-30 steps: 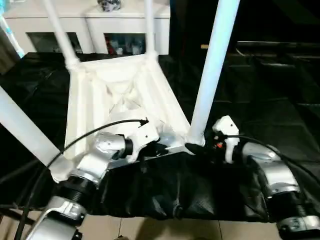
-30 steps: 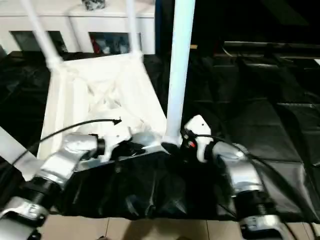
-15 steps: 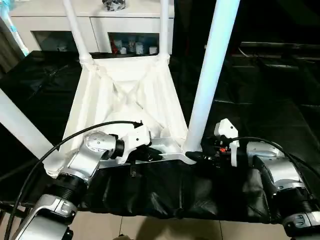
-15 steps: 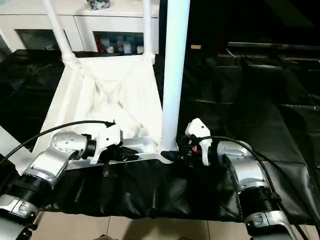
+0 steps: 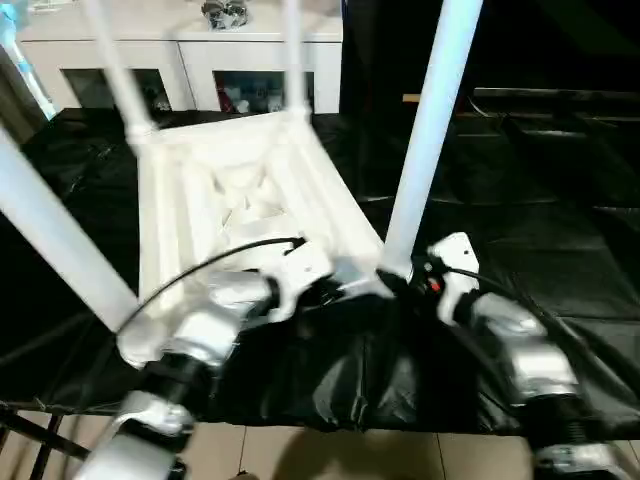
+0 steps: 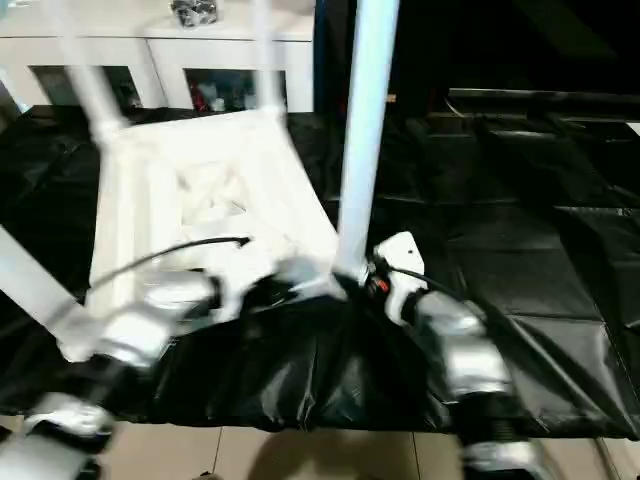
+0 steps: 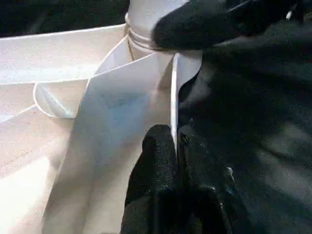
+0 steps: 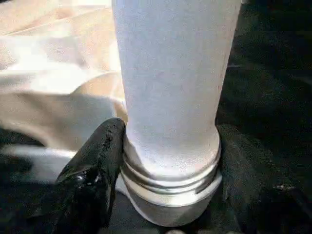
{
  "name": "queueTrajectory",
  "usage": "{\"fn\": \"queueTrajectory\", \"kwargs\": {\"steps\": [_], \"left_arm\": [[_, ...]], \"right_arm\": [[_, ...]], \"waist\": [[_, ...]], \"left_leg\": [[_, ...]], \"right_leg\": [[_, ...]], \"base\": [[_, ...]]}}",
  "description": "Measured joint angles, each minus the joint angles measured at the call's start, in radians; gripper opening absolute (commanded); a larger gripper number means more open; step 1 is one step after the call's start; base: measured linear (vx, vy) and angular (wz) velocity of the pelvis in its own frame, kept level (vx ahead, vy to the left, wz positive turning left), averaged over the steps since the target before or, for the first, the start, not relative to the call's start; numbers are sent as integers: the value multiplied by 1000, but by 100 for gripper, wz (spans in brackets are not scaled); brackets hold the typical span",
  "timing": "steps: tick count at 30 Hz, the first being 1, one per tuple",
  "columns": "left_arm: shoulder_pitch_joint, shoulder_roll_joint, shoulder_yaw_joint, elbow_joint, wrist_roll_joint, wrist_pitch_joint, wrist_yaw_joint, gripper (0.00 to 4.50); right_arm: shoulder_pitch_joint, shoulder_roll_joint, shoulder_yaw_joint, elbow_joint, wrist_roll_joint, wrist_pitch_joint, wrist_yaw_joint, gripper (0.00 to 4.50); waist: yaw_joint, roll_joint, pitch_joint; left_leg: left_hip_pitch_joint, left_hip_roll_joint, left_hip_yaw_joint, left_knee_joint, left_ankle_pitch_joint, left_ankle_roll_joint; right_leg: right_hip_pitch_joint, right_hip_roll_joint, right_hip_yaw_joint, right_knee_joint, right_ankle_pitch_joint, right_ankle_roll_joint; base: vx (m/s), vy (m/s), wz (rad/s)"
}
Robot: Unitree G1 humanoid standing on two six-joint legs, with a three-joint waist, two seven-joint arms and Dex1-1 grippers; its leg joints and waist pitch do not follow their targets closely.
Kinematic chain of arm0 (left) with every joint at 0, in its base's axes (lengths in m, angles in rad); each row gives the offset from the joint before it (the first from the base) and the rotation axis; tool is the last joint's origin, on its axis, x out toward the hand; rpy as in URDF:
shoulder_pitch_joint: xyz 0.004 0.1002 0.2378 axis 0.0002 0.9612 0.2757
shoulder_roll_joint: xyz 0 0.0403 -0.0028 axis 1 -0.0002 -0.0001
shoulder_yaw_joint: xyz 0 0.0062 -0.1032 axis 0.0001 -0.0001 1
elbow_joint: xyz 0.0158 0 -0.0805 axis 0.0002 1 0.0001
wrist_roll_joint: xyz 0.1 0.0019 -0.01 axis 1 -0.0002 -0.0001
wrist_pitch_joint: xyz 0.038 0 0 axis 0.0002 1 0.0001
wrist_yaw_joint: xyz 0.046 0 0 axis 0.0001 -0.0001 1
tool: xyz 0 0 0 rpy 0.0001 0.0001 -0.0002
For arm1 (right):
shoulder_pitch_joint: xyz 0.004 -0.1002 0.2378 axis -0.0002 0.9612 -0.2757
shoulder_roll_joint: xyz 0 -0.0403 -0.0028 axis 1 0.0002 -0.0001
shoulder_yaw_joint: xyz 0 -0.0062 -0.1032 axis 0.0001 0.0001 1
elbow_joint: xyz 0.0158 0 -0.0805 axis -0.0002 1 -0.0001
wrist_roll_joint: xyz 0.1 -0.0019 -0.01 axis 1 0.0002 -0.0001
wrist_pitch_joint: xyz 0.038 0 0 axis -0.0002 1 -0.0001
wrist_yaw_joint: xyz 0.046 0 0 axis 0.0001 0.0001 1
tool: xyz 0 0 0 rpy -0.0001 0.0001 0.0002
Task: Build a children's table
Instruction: Rotate leg to tighten
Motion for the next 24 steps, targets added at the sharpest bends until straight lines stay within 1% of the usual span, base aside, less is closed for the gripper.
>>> {"fn": "queueTrajectory", "kwargs": {"steps": [3, 5, 6, 7, 8, 10, 11, 12, 14, 15, 16, 17, 19, 22, 24], "left_arm": [[-5, -24, 0, 1, 17, 16, 54, 0], [-6, -26, 0, -2, 19, 17, 61, 0], [-6, -26, 0, -3, 19, 17, 61, 0], [-6, -26, 0, -5, 19, 17, 61, 0], [-6, -25, -1, -6, 19, 17, 60, 0], [-4, -22, -2, -10, 19, 16, 53, 0], [-3, -17, -2, -12, 19, 15, 48, 0], [-2, -11, -3, -16, 18, 12, 39, 0], [6, 18, -12, -32, 9, -4, -5, 0], [9, 27, -15, -40, 8, -11, -25, 0], [15, 37, -20, -48, 4, -22, -52, 0], [18, 49, -25, -53, -5, -33, -75, 0], [21, 72, -33, -58, -23, -50, -122, 0], [22, 112, -41, -59, -48, -89, -193, 0], [24, 119, -40, -58, -51, -95, -206, 0]], "right_arm": [[-32, 53, -3, 31, -33, -9, -132, 268], [-35, 67, -5, 41, -36, -27, -162, 268], [-34, 70, -9, 43, -35, -33, -163, 303], [-32, 72, -12, 43, -31, -37, -163, 323], [-29, 72, -13, 42, -28, -40, -161, 337], [-20, 71, -14, 36, -20, -47, -144, 348], [-17, 69, -14, 35, -17, -50, -130, 366], [-15, 62, -14, 32, -14, -51, -114, 375], [-8, 31, -2, 27, 7, -56, -40, 390], [-8, 20, 2, 25, 14, -56, -15, 390], [-8, 5, 8, 21, 21, -56, 17, 410], [-8, -13, 13, 14, 26, -55, 50, 419], [-9, -41, 37, 0, 31, -53, 120, 419], [-22, -113, 65, -5, 52, -51, 262, 419], [-22, -120, 68, -5, 55, -50, 290, 419]], "waist": [[-7, 2, -1], [-7, 2, -1], [-7, 2, -1], [-6, 2, -1], [-6, 2, 0], [-6, 2, 0], [-7, 1, 0], [-7, 1, 0], [-7, 1, 1], [-7, 1, 1], [-5, 1, 1], [-2, 1, 1], [7, 1, 1], [13, -1, 3], [13, -2, 3]], "left_leg": [[-2, 0, 0, -2, 0, 0], [-2, 0, 0, -4, 0, 0], [-3, 0, 0, -4, 0, 0], [-4, 0, 0, -4, 0, 0], [-4, 0, 0, -4, 0, 0], [-4, 0, 0, -4, 0, 0], [-4, 0, 0, -4, 0, 0], [-4, 0, 0, -4, 0, 0], [-4, 1, 0, -4, 0, 0], [-4, 1, 0, -4, 0, 0], [-4, 1, 0, -4, 0, 0], [-3, 1, -1, -4, 0, 0], [-4, 1, -1, -3, 0, 1], [-4, 1, -1, -1, 0, 1], [-4, 1, -1, 0, 0, 1]], "right_leg": [[-2, 0, -1, 0, 0, 1], [-3, 0, -2, -1, -1, 1], [-4, 0, -2, -1, -1, 1], [-4, 0, -2, -1, -1, 1], [-4, 0, -2, -1, -1, 1], [-5, 0, -2, -1, -1, 1], [-5, 0, -2, -1, -1, 1], [-5, 0, -2, -1, -1, 1], [-5, 0, -3, -1, -1, 1], [-5, 0, -3, -1, -1, 1], [-6, 0, -3, -1, -1, 1], [-6, 0, -4, -1, -1, 1], [-7, 0, -4, -1, -1, 1], [-7, 0, -3, -1, -1, 1], [-7, 0, -3, -1, 0, 1]], "base": [[0, 0, 0], [0, 0, 0], [0, 0, 0], [0, 0, 0], [0, 0, 0], [0, 0, 0], [0, 0, 0], [0, 0, 0], [0, 0, 0], [0, 0, 0], [0, 0, 0], [0, 0, 0], [0, 0, 0], [0, 0, 0], [0, 0, 0]]}}
